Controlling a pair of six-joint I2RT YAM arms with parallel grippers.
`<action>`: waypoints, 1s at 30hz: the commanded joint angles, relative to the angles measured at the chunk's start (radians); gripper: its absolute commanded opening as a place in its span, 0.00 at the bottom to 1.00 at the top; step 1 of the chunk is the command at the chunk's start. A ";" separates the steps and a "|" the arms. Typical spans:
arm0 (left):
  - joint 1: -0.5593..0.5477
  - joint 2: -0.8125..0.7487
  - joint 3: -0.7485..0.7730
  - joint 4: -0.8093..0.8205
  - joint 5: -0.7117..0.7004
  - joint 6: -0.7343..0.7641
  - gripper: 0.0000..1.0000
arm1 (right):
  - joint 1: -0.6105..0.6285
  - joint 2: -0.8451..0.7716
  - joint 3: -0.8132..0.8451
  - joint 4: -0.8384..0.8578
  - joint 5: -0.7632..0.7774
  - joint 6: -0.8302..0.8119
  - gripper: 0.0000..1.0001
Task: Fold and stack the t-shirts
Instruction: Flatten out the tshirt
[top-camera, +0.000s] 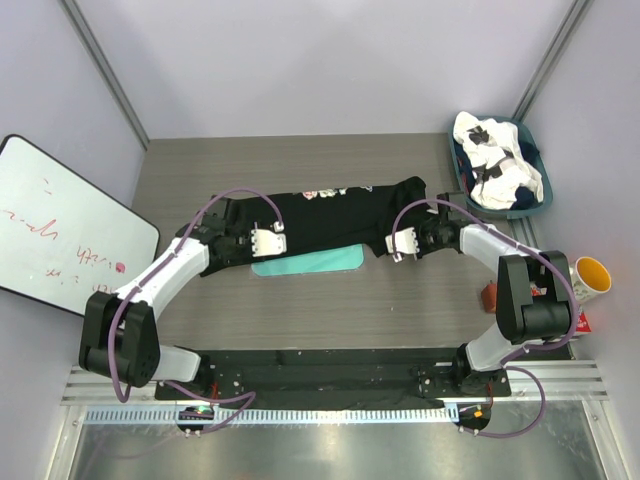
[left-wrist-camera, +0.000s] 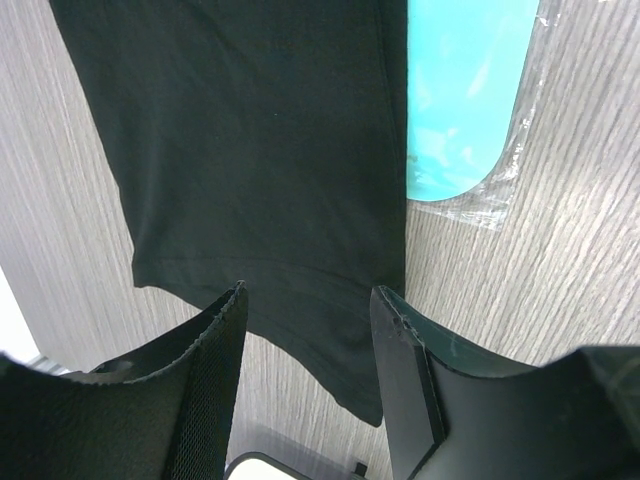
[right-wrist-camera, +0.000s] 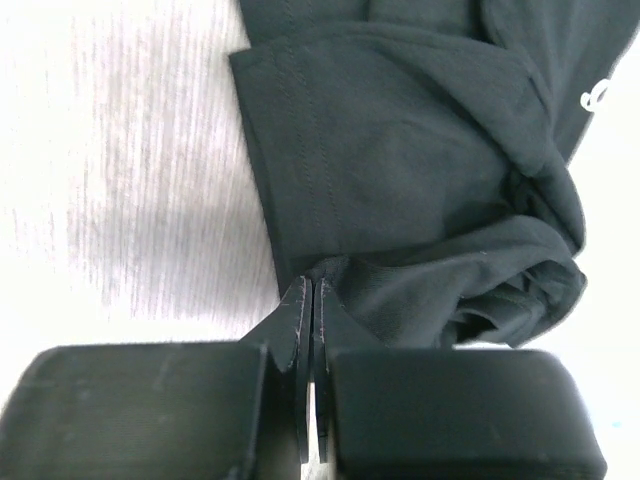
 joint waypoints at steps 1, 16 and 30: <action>-0.004 -0.005 0.000 -0.032 0.015 0.018 0.53 | 0.004 -0.045 0.080 0.039 0.016 0.046 0.01; -0.004 0.081 -0.069 -0.004 0.004 0.057 0.61 | 0.006 -0.061 0.152 0.076 0.046 0.070 0.01; 0.022 0.124 -0.100 0.117 -0.050 0.072 0.58 | 0.006 -0.067 0.134 0.094 0.051 0.079 0.01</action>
